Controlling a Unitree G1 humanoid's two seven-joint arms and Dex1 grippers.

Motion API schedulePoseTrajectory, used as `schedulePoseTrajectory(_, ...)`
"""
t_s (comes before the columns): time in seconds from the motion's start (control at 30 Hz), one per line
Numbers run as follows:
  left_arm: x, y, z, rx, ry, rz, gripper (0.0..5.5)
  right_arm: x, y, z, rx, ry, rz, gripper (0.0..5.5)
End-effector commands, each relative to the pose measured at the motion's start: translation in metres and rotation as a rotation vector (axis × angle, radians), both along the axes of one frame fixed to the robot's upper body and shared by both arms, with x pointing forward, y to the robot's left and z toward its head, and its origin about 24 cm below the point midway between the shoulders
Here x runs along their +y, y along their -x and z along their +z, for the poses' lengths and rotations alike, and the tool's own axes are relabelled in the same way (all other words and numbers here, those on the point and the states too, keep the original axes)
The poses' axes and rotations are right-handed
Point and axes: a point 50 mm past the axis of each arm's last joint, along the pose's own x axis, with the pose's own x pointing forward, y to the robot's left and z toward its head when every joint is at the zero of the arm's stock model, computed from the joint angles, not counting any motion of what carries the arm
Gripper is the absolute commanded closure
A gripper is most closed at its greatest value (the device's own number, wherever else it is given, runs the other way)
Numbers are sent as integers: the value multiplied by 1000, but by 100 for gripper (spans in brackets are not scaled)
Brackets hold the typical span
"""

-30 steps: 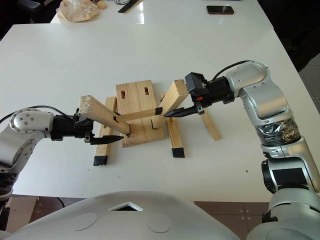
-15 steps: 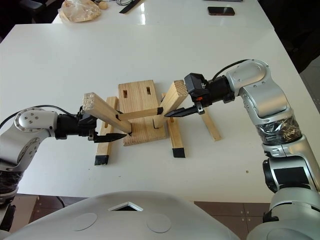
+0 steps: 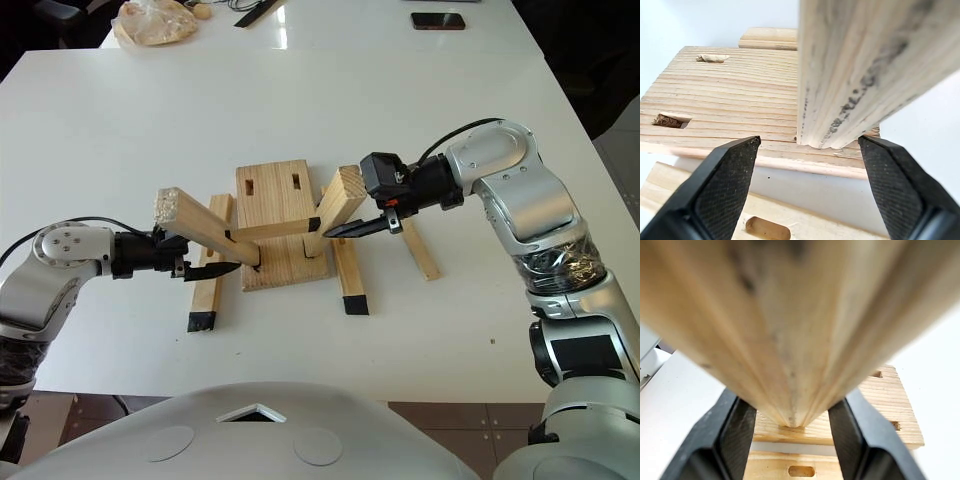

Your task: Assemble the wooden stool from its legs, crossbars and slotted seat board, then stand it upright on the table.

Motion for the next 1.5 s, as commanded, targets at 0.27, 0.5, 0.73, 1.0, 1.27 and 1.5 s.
schedulePoseTrajectory(0.27, 31, -4, 30, -60, 39, 106, 188, -15, -7, -23, 83, 98, -128, 346)
schedulePoseTrajectory(0.5, 40, -7, 24, -87, 4, 150, 90, -12, -11, -16, 51, 78, -151, 235)
schedulePoseTrajectory(0.73, 35, 22, 23, -83, 83, 221, 69, -59, 13, -22, -10, 141, -396, 226)
schedulePoseTrajectory(1.0, 38, 35, 16, -297, 352, 973, 69, -86, 30, -41, -203, -57, -1200, 226)
schedulePoseTrajectory(1.27, -12, 56, 30, -422, 387, 1093, 69, -12, 48, -45, -177, -292, -1419, 226)
schedulePoseTrajectory(1.5, -63, 65, 19, -336, 327, 857, 69, 56, 61, -48, -47, -279, -1145, 226)
